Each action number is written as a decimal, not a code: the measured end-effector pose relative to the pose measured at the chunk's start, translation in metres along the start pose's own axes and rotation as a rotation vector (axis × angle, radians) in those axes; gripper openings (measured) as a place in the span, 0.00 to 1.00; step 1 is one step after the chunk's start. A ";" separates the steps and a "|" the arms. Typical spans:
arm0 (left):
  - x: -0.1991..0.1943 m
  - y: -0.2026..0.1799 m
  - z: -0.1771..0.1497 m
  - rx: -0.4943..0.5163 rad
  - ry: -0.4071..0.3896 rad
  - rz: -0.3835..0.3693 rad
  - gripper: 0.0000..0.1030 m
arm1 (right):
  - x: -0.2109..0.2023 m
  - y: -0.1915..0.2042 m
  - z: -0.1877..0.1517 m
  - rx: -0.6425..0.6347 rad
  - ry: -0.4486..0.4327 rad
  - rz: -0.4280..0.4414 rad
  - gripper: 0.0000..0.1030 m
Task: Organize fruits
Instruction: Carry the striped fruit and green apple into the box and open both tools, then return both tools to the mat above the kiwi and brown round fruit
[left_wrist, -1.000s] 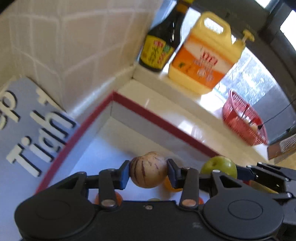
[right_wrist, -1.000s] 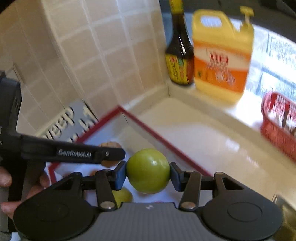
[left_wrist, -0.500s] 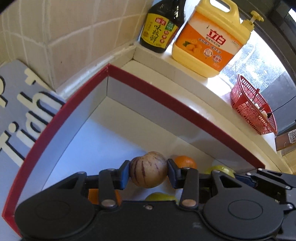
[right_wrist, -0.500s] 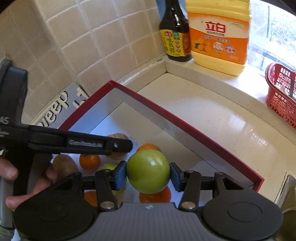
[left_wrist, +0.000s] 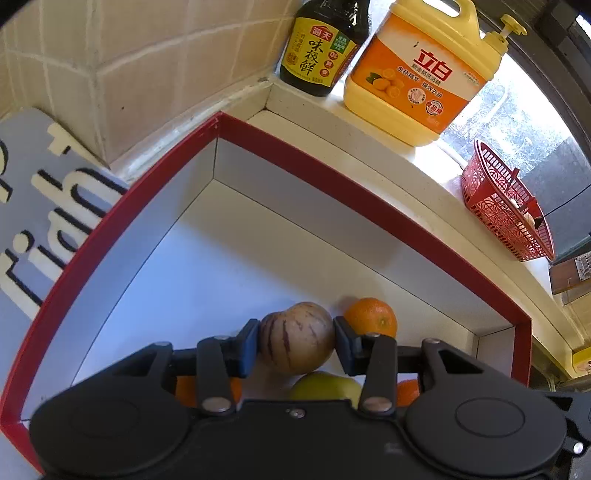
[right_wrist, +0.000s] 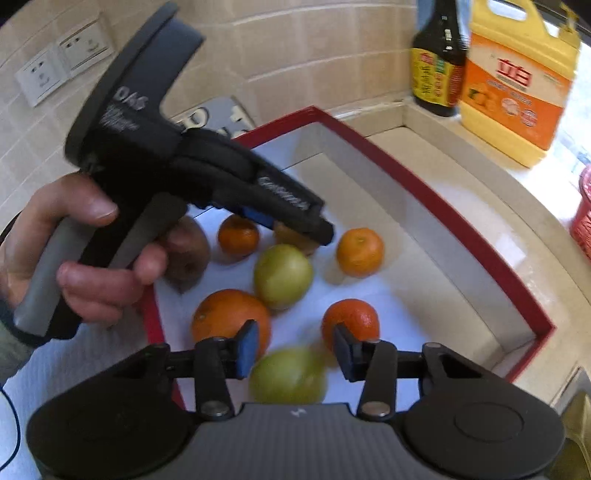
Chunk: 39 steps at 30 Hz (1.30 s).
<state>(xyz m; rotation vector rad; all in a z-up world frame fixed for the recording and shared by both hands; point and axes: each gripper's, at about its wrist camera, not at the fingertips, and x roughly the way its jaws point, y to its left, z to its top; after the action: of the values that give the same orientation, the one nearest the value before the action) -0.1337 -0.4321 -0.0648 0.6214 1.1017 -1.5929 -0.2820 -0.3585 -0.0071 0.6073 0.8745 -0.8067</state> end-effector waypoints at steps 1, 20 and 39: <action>0.000 0.000 0.000 -0.002 -0.001 -0.001 0.49 | 0.001 0.002 0.001 -0.013 -0.004 -0.016 0.43; -0.202 0.049 -0.021 -0.018 -0.299 0.059 0.77 | -0.081 0.039 0.046 -0.106 -0.290 0.057 0.51; -0.315 0.174 -0.196 -0.205 -0.399 0.358 0.78 | -0.052 0.187 0.047 -0.304 -0.160 0.233 0.51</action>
<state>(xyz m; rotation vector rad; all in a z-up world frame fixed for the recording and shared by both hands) 0.1015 -0.1172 0.0513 0.3213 0.7897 -1.2087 -0.1297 -0.2704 0.0868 0.3628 0.7452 -0.4916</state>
